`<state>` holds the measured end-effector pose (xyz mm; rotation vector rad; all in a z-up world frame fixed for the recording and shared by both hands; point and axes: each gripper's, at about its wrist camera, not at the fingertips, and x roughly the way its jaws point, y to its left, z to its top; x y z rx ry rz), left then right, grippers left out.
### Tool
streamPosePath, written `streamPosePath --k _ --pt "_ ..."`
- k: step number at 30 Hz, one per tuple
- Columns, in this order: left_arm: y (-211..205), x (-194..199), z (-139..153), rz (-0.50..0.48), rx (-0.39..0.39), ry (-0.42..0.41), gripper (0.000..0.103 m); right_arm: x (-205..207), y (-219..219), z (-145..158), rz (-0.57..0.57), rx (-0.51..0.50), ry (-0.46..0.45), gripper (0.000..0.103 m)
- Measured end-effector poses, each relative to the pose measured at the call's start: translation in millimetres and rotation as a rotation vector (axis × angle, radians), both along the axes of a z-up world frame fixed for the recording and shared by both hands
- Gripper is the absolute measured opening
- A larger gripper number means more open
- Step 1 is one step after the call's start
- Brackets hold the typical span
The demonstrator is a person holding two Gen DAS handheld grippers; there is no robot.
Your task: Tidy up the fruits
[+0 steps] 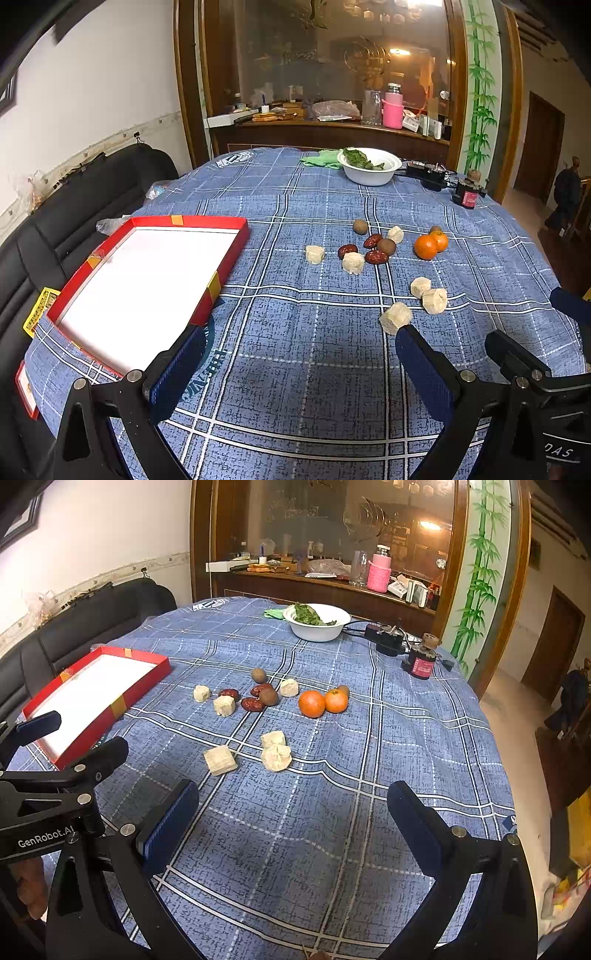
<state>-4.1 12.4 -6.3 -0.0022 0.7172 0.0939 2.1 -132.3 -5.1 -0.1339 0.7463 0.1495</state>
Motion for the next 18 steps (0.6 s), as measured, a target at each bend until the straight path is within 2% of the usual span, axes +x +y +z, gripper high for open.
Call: streamPosePath --k 13,18 --pt "-0.4 0.7 -0.7 -0.003 -0.011 0.004 0.102 -0.5 -0.1 0.3 0.008 0.013 -0.003 0.103" --pt "3.3 -1.2 -2.1 -0.041 -0.064 0.007 0.102 -2.6 -2.3 3.3 0.011 0.033 -0.021 0.103"
